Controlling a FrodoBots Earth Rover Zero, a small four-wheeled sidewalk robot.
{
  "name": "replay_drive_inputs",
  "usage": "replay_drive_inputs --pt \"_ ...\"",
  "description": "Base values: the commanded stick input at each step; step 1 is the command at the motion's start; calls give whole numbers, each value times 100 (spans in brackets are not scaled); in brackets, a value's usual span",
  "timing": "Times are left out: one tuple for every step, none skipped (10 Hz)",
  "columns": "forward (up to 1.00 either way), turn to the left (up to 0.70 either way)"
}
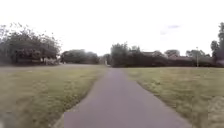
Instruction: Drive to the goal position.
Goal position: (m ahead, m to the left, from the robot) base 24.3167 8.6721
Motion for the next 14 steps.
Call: replay_drive_inputs --pt "100 0" --pt "100 0" --pt "100 0" --pt "100 0" --pt "100 0" --pt "100 0" --pt "100 0" --pt "100 0" --pt "100 0" --pt "100 0" --pt "100 0" --pt "100 0" --pt "100 0" --pt "100 0"
